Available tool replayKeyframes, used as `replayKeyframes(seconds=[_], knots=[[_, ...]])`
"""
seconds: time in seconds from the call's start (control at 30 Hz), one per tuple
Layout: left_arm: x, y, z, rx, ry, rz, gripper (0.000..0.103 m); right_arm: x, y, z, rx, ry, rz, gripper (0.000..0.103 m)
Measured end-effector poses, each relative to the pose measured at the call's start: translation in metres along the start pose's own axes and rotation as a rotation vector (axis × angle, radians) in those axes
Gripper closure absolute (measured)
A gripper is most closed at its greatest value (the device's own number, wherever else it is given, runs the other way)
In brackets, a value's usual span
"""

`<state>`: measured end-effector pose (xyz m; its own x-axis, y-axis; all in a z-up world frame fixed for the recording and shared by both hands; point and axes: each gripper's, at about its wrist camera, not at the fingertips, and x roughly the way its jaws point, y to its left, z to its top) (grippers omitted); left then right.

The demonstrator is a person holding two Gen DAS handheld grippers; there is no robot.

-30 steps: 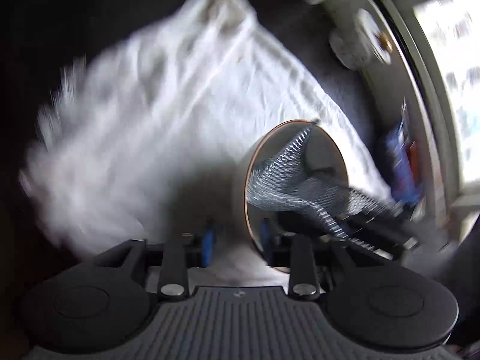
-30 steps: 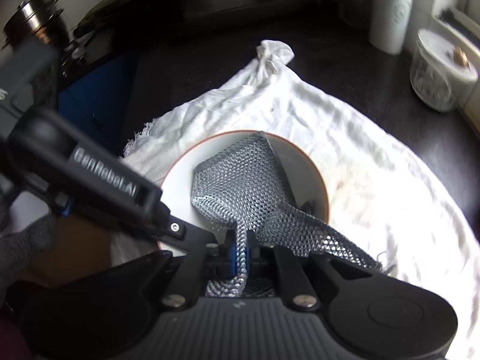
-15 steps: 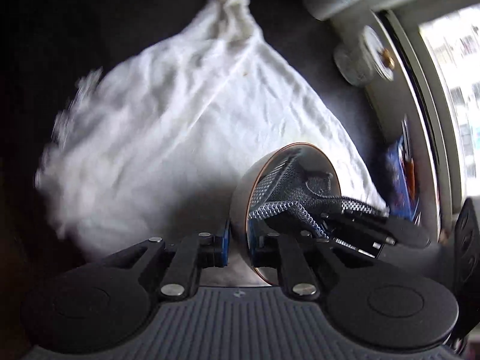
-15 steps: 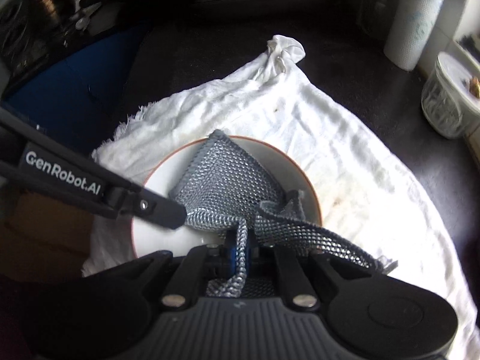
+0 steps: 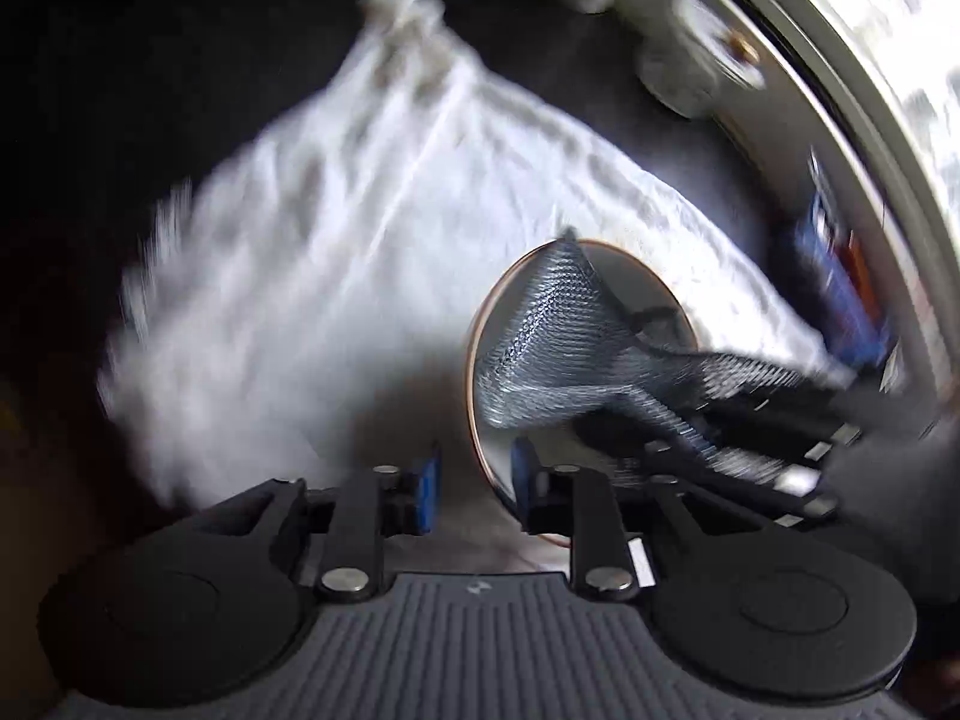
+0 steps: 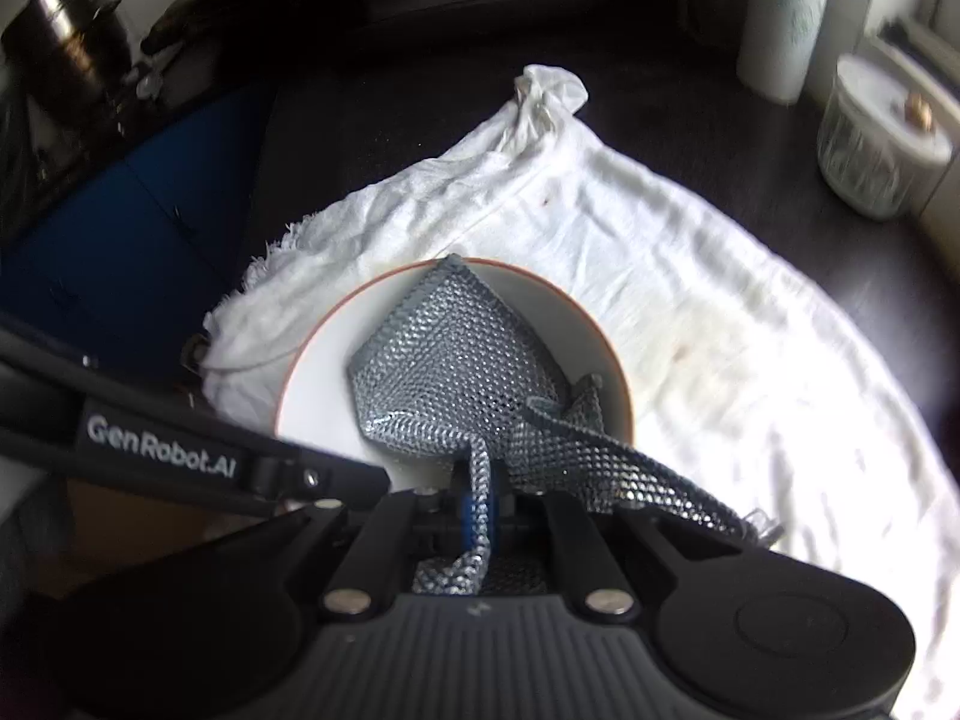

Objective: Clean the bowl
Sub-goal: 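Hold the bowl with the left tool while the right tool wipes the pad around inside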

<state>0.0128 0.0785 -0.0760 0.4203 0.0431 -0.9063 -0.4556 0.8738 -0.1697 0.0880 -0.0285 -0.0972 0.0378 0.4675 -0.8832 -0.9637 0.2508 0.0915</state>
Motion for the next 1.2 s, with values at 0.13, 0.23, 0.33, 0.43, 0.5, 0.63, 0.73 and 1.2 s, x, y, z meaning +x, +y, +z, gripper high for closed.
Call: replayKeyframes(seconds=[0.13,0.23,0.33,0.43,0.5,0.63,0.73,1.2], knots=[[-0.001,-0.003,0.009,0.169,-0.021,0.009,0.078,-0.006,0.000,0.007,-0.072,-0.024,-0.073,0.099],[-0.001,0.000,0.010,0.191,-0.004,-0.041,0.091,-0.002,-0.001,0.010,-0.119,-0.013,-0.085,0.099],[0.000,0.006,0.007,0.072,-0.001,-0.078,0.091,0.003,0.001,0.010,-0.151,0.007,-0.093,0.099],[-0.001,0.016,0.000,-0.103,0.023,-0.130,0.091,0.008,0.003,0.009,-0.140,0.024,-0.091,0.099],[0.000,0.021,-0.004,-0.182,0.039,-0.150,0.091,0.011,0.002,0.009,-0.105,0.034,-0.074,0.099],[0.006,0.033,-0.011,-0.331,0.081,-0.205,0.091,0.015,0.005,0.007,-0.043,0.039,-0.047,0.099],[0.010,0.042,-0.017,-0.431,0.112,-0.258,0.090,0.014,0.003,0.007,0.003,0.038,-0.021,0.099],[0.022,0.046,-0.041,-0.586,0.201,-0.342,0.088,0.010,0.002,-0.009,0.123,0.049,0.083,0.099]])
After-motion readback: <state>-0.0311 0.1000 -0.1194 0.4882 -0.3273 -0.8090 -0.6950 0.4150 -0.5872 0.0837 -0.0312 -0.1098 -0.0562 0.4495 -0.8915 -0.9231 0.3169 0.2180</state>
